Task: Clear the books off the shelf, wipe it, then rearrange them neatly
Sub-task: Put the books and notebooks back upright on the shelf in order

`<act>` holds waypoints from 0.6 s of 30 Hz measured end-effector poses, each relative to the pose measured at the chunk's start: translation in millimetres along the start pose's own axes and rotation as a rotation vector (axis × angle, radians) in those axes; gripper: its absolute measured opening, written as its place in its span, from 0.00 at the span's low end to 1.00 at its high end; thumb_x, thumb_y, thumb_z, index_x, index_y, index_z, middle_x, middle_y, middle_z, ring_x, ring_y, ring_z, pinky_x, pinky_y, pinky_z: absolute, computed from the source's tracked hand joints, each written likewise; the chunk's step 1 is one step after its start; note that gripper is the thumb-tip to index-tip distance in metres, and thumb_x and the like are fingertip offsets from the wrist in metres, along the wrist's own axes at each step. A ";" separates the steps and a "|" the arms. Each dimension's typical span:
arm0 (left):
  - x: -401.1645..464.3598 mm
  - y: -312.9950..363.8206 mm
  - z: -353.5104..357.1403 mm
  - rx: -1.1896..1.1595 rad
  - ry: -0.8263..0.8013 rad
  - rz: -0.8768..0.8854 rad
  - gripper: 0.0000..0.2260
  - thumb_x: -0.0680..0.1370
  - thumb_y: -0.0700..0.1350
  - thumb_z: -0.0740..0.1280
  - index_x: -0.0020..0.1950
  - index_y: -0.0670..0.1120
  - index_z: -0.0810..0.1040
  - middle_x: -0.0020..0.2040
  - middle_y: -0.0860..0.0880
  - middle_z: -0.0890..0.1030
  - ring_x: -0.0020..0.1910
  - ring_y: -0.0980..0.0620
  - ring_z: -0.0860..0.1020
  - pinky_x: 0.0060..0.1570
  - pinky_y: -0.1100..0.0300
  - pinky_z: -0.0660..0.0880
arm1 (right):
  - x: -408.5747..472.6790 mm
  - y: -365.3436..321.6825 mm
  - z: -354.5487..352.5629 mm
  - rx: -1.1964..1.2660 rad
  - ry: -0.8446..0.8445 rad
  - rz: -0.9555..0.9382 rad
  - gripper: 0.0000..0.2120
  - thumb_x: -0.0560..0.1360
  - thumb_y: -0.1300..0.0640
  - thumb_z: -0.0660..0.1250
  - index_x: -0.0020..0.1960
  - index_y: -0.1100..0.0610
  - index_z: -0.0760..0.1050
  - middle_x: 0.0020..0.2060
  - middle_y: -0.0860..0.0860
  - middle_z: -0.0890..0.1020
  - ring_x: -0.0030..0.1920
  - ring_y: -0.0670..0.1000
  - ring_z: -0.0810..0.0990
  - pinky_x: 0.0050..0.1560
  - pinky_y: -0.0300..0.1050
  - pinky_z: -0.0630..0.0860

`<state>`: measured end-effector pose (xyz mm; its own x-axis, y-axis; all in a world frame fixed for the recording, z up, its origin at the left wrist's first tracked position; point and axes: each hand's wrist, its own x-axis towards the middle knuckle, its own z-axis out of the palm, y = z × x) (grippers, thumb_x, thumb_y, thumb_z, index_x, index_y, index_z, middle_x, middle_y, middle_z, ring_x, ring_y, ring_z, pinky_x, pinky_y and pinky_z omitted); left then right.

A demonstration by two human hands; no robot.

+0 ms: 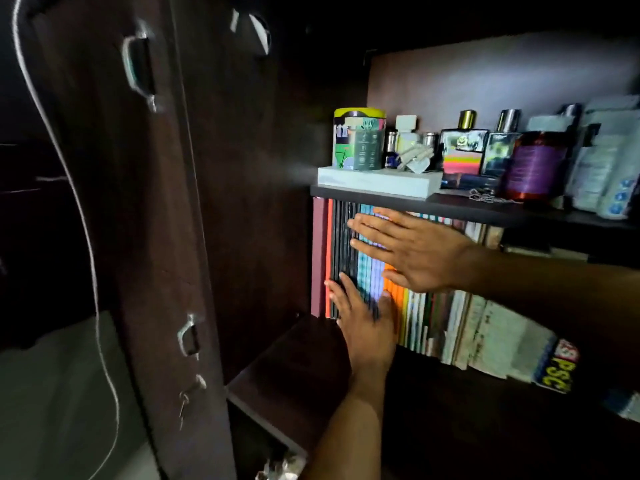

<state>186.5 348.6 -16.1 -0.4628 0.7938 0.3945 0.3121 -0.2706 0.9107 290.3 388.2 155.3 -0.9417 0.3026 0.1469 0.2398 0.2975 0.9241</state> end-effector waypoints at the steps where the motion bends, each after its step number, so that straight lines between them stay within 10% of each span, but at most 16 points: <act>1: 2.4 -1.1 -2.9 -0.083 -0.026 -0.035 0.38 0.83 0.52 0.66 0.84 0.53 0.45 0.82 0.57 0.38 0.78 0.61 0.39 0.77 0.54 0.45 | 4.0 -0.6 5.2 -0.017 -0.009 -0.009 0.37 0.82 0.38 0.51 0.82 0.58 0.50 0.81 0.64 0.47 0.81 0.61 0.45 0.79 0.60 0.37; 7: -3.2 11.2 -18.2 -0.452 -0.021 -0.172 0.43 0.79 0.35 0.68 0.84 0.55 0.45 0.77 0.62 0.54 0.76 0.64 0.55 0.70 0.69 0.56 | -10.6 -25.1 -22.1 0.021 -0.062 0.084 0.32 0.83 0.45 0.53 0.83 0.56 0.52 0.81 0.61 0.51 0.81 0.62 0.49 0.79 0.64 0.46; 18: -15.1 13.9 5.5 0.271 -0.189 0.348 0.52 0.73 0.67 0.67 0.81 0.51 0.35 0.82 0.47 0.33 0.81 0.47 0.32 0.78 0.38 0.43 | -77.6 -34.0 -6.1 0.008 -0.134 -0.008 0.41 0.77 0.37 0.46 0.82 0.60 0.50 0.82 0.58 0.51 0.82 0.59 0.46 0.78 0.67 0.39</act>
<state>202.4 335.9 -10.1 -0.1412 0.7729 0.6186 0.6389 -0.4062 0.6534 353.8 349.2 114.6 -0.9038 0.4183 0.0907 0.2349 0.3075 0.9221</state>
